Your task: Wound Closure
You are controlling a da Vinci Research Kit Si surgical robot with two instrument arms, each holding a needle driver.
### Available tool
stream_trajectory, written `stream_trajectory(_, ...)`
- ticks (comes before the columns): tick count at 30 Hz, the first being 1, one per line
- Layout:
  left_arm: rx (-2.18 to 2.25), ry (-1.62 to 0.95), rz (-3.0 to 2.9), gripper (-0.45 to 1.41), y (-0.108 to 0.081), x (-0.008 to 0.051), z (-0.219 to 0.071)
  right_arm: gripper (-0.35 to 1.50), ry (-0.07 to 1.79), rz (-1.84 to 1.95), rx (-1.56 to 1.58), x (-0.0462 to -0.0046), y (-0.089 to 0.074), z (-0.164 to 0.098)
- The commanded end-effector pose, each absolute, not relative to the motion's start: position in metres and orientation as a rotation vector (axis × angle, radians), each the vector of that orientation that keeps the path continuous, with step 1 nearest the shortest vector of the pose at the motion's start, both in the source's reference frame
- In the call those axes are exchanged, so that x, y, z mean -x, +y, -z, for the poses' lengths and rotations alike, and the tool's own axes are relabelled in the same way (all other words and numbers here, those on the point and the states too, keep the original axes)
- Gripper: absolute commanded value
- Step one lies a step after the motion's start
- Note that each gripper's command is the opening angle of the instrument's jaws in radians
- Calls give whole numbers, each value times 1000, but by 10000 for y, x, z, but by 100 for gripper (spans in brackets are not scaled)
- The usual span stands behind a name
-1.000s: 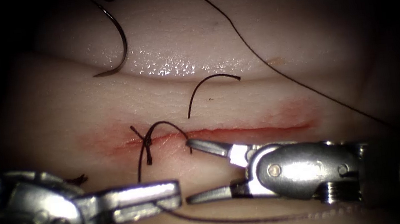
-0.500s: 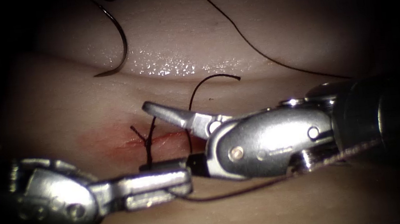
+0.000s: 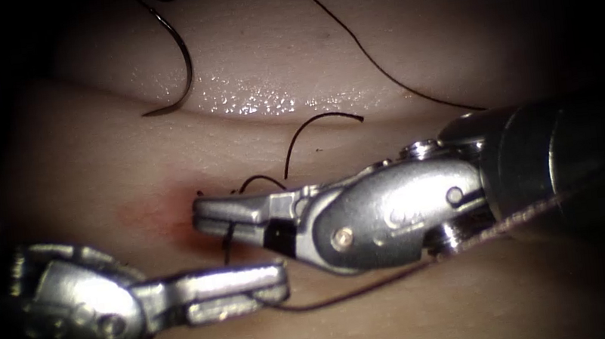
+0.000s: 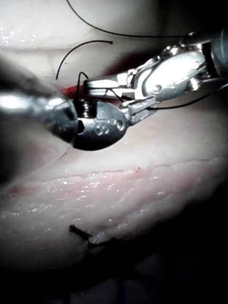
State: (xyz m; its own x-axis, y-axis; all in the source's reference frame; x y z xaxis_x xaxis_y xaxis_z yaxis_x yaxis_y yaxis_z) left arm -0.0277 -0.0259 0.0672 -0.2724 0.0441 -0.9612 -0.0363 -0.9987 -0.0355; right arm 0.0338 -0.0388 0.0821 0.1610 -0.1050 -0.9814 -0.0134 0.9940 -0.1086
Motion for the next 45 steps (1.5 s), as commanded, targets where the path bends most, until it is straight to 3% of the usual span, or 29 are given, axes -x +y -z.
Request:
stream_trajectory(1, 1836, -18, -2463, -45, -262, 283, -678, -35, 1394, 62, 104, -342, -388, -831)
stream_trajectory(2, 1794, -31, -2452, 15, -261, 285, -678, -35, 1385, 64, 105, -342, -388, -833)
stream_trajectory(3, 1765, -46, -2443, 51, -259, 287, -678, -35, 1377, 69, 101, -342, -387, -837)
stream_trajectory(4, 1730, -60, -2419, 68, -258, 289, -678, -35, 1368, 69, 105, -342, -387, -840)
stream_trajectory(7, 1602, -17, -2405, 78, -258, 296, -677, -35, 1344, 69, 115, -344, -387, -851)
stream_trajectory(9, 1515, 23, -2412, 101, -259, 301, -675, -35, 1324, 70, 125, -345, -387, -861)
stream_trajectory(12, 1463, 38, -2417, 111, -264, 308, -667, -35, 1312, 82, 142, -347, -389, -878)
stream_trajectory(29, 1231, 37, -2438, 96, -241, 316, -634, -35, 1257, 99, 140, -355, -419, -918)
stream_trajectory(35, 1140, -30, -2463, 60, -236, 325, -642, -35, 1256, 93, 139, -360, -421, -916)
stream_trajectory(42, 1087, -61, -2483, 60, -229, 343, -655, -35, 1254, 89, 141, -366, -423, -913)
stream_trajectory(45, 1089, -65, -2480, 49, -226, 344, -655, -35, 1254, 85, 137, -365, -423, -913)
